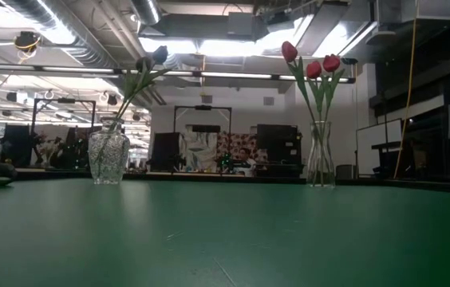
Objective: Sort flowers into vase by color
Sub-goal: Put the red flower into the bottom transparent vase
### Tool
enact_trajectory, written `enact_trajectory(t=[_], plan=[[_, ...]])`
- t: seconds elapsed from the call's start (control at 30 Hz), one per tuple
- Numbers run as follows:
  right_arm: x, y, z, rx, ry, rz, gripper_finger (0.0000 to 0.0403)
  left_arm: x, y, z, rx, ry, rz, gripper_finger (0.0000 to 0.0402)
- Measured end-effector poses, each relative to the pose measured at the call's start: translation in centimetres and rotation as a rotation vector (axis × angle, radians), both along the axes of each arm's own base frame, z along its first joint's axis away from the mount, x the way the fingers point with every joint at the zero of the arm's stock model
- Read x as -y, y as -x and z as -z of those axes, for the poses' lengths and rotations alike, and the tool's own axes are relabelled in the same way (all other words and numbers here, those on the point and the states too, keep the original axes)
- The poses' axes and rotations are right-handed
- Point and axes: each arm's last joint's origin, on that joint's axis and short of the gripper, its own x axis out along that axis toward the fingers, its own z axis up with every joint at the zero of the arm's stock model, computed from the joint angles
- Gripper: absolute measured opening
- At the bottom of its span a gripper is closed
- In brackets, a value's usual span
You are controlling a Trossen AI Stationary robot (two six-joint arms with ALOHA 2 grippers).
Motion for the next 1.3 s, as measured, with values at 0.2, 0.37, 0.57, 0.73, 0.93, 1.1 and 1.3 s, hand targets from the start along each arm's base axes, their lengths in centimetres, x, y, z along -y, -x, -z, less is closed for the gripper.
enact_trajectory(t=[0.2, 0.37, 0.57, 0.73, 0.93, 1.1, 1.3], plan=[[1.1, 5.5, -1.7, -0.053, -0.049, 0.144, 0.0004, 1.1, 0.8, 0.1, -0.071, 0.025, -0.151, 0.0121], [0.4, 10.0, -2.2, -0.116, -0.111, 0.225, 0.0003, 2.2, 1.2, 0.4, -0.115, -0.015, -0.188, 0.0127], [-0.5, 15.1, -2.2, -0.155, -0.177, 0.412, 0.0002, 3.4, 1.7, 0.5, -0.123, -0.016, -0.167, 0.0127], [-1.8, 17.6, -1.5, -0.183, -0.208, 0.492, 0.0002, 4.0, 1.9, 0.5, -0.125, -0.017, -0.151, 0.0127], [-4.3, 18.4, 1.0, -0.217, -0.233, 0.508, 0.0001, 4.3, 2.1, 0.8, -0.160, -0.017, -0.205, 0.0127], [-6.1, 19.3, 3.7, -0.246, -0.285, 0.545, 0.0001, 4.4, 2.1, 0.9, -0.170, -0.013, -0.232, 0.0128], [-7.6, 20.4, 6.2, -0.202, -0.361, 0.601, 0.0001, 4.4, 2.2, 0.9, -0.170, -0.013, -0.231, 0.0128]])
